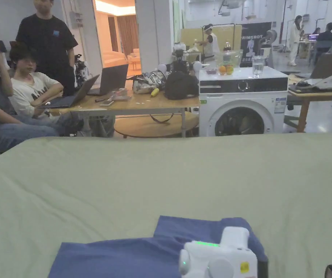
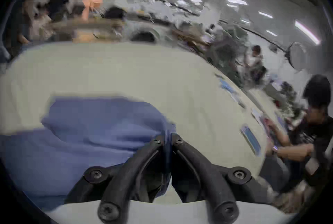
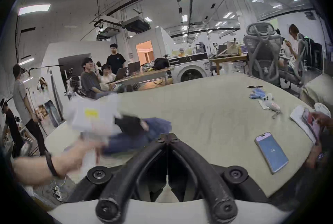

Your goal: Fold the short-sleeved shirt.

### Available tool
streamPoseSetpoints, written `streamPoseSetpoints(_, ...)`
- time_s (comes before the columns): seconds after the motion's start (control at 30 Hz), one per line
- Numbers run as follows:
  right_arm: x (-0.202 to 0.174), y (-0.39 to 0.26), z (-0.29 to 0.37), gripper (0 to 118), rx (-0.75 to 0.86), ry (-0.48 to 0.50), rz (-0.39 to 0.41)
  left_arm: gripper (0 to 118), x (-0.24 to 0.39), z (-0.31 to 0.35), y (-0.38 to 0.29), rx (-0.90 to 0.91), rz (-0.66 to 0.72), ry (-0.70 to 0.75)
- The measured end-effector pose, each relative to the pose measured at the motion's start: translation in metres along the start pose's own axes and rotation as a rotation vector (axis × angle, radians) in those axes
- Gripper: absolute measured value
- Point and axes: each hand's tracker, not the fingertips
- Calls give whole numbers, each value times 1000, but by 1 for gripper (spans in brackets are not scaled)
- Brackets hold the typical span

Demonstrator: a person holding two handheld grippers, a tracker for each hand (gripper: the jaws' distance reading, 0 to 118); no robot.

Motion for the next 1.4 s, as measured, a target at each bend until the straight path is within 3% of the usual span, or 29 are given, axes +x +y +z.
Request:
streamPoseSetpoints(0.17,8,5,8,0,15,-20,-14,0,61,-26,-60,-117,52,-187)
streamPoseSetpoints(0.23,7,5,8,0,16,-25,6,0,63,-19,-63,-64,29,-174)
streamPoseSetpoints(0.27,7,6,7,0,16,-23,20,7,56,-12,-57,-30,19,-191)
streamPoseSetpoints(0.3,7,7,7,0,14,-18,35,29,50,-2,-50,1,54,-240)
streamPoseSetpoints(0.33,6,8,7,0,18,-22,44,76,46,17,-46,28,57,-245)
streamPoseSetpoints(0.37,6,8,6,0,21,-20,49,97,39,39,-37,105,51,-221)
streamPoseSetpoints(0.53,3,10,-14,0,9,-10,93,94,-4,164,0,407,-190,144)
streamPoseSetpoints(0.63,-6,10,-31,0,2,-3,118,90,-26,231,0,560,-197,370)
streamPoseSetpoints(0.67,-9,10,-36,0,0,3,125,80,-31,248,-1,606,-185,437)
streamPoseSetpoints(0.7,-13,8,-39,0,4,8,131,61,-35,263,-3,649,-189,473)
streamPoseSetpoints(0.73,-17,7,-43,0,4,10,136,31,-41,276,-5,653,-190,494)
streamPoseSetpoints(0.8,-24,5,-48,0,1,22,143,0,-50,295,-10,650,-193,513)
streamPoseSetpoints(0.97,-38,-2,-56,0,-17,50,160,0,-69,321,-27,640,-120,576)
streamPoseSetpoints(1.13,-41,-2,-57,0,-25,78,154,0,-100,325,-21,583,-27,516)
streamPoseSetpoints(1.27,-35,-4,-51,0,-27,72,153,0,-141,299,-1,369,68,396)
streamPoseSetpoints(1.3,-32,-5,-48,0,-30,69,144,16,-155,288,4,299,96,367)
streamPoseSetpoints(1.33,-27,-7,-46,0,-36,65,129,43,-165,275,11,260,121,392)
streamPoseSetpoints(1.37,-24,-9,-43,0,-42,59,118,63,-174,262,16,210,142,438)
streamPoseSetpoints(1.4,-19,-12,-41,0,-50,53,111,67,-187,250,22,171,141,413)
